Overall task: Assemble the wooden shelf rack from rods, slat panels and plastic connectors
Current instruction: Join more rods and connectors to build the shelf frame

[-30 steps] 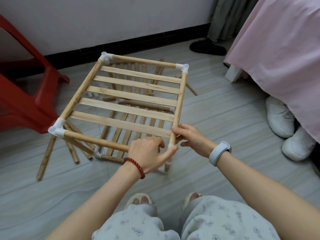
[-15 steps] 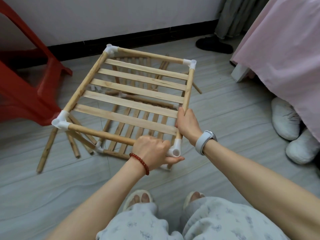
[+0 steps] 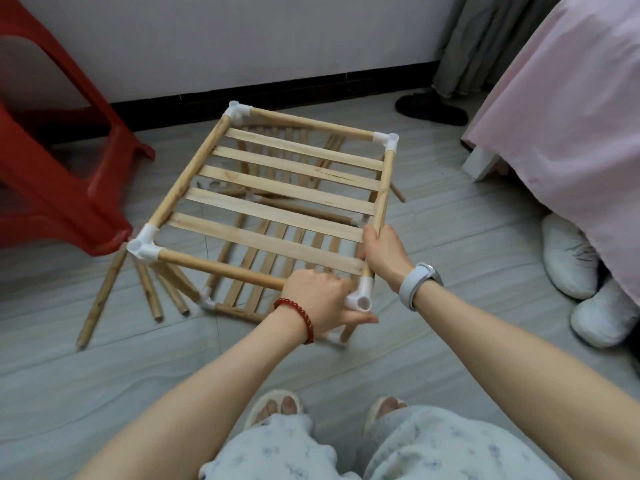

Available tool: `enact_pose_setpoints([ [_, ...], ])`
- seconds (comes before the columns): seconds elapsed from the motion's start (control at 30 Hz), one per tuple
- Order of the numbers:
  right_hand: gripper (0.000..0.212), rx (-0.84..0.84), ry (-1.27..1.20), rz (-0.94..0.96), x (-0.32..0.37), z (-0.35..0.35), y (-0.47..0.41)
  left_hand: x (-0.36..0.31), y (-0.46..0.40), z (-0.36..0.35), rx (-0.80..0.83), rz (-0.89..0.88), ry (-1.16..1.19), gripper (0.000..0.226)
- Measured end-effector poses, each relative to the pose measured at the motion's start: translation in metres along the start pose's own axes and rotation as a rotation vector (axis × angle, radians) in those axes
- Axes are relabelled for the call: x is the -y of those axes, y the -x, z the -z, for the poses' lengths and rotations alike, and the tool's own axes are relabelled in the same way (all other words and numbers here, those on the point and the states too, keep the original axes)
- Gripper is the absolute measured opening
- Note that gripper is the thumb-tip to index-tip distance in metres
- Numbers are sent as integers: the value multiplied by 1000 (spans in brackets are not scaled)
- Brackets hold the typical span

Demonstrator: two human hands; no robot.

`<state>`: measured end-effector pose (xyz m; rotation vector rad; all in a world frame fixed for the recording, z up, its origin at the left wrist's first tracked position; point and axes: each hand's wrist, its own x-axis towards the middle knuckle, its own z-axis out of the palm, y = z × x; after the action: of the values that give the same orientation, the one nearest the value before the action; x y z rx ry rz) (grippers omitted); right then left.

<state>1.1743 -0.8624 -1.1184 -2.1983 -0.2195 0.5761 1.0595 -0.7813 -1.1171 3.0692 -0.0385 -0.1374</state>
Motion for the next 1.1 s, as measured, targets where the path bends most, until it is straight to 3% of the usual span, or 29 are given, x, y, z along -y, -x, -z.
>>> enact_pose_setpoints([
  [0.1, 35, 24, 153, 21, -6, 18, -4, 9, 4, 9, -5, -94, 129, 54],
  [0.2, 40, -62, 175, -41, -14, 42, -12, 37, 16, 11, -352, -174, 198, 41],
  [0.27, 37, -170, 234, -102, -19, 58, -18, 60, 17, 14, -528, 10, 142, 35],
  [0.37, 29, -278, 379, -103, -25, 69, -18, 90, 11, 18, -361, 561, 85, 40],
  [0.43, 29, -328, 456, -83, -30, 72, -17, 101, 10, 15, -218, 771, 286, 62],
  [0.53, 34, -414, 572, -56, -34, 78, -20, 90, 3, 9, -249, 756, 695, 75],
  [0.63, 44, -481, 669, -132, -37, 90, -27, 63, -6, 6, -240, 707, 693, 78],
  [0.77, 58, -467, 776, -176, -34, 91, -23, 46, -16, 9, -92, 665, 645, 85],
  [0.87, 59, -304, 821, -35, -16, 76, -8, 53, -14, 21, 12, 596, 591, 82],
  [0.97, 43, -152, 690, 172, 20, 50, 11, 70, 3, 48, 78, 521, 446, 56],
  [1.1, 37, 84, 556, 456, 85, 5, 53, 106, 55, 85, -23, 568, 361, 38],
])
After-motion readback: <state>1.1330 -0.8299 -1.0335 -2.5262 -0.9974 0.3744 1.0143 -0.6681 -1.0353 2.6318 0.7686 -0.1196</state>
